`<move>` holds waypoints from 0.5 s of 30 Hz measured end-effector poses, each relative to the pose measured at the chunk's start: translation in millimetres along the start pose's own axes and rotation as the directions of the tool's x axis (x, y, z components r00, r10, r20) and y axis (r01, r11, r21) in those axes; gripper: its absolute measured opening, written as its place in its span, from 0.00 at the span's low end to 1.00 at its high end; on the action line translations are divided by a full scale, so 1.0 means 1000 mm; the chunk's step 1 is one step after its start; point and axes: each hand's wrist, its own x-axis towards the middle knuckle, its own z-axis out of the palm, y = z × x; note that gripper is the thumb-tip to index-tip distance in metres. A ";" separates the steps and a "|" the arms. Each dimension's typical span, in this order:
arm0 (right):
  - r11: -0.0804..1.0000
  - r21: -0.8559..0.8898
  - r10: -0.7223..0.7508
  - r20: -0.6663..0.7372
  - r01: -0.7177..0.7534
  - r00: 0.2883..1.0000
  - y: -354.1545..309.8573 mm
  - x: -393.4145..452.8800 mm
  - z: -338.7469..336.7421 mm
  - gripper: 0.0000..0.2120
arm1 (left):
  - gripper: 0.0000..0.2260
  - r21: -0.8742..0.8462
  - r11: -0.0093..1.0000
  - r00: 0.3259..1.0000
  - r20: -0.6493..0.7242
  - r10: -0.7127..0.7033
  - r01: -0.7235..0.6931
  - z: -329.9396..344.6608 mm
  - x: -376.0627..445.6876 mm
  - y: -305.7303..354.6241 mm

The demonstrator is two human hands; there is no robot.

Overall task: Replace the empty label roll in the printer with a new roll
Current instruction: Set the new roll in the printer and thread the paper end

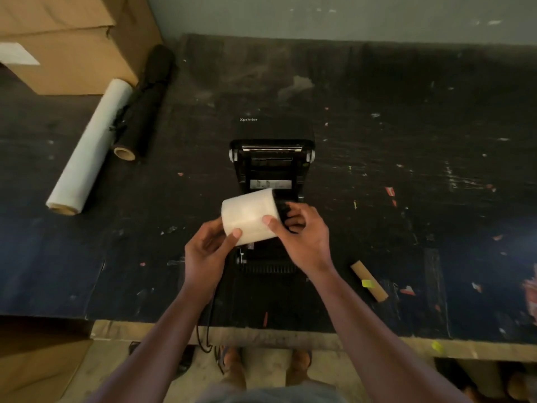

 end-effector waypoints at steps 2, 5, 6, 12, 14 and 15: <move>1.000 -0.014 0.017 0.022 -0.016 1.000 -0.002 0.017 0.014 0.30 | 0.18 0.082 0.996 0.999 -0.014 0.037 -0.036 -0.008 0.021 -0.003; 0.999 0.012 0.037 0.005 -0.037 0.999 0.008 0.023 0.006 0.30 | 0.21 0.151 0.986 0.997 0.042 0.060 -0.066 0.003 0.035 -0.003; 0.999 0.009 0.042 -0.006 -0.042 0.999 0.011 0.023 0.005 0.29 | 0.22 0.162 0.984 0.996 0.055 0.065 -0.073 0.007 0.039 -0.004; 0.997 -0.023 0.076 -0.045 -0.078 0.996 0.024 0.027 0.003 0.28 | 0.22 0.203 0.978 0.997 0.077 0.031 -0.046 0.024 0.050 -0.017; 0.995 -0.051 0.079 -0.054 -0.081 0.995 0.029 0.026 0.006 0.27 | 0.23 0.210 0.978 0.997 0.083 0.002 -0.019 0.025 0.052 -0.023; 0.994 -0.065 0.079 -0.067 -0.084 0.995 0.031 0.025 0.007 0.26 | 0.24 0.212 0.977 0.996 0.085 -0.012 -0.006 0.026 0.052 -0.025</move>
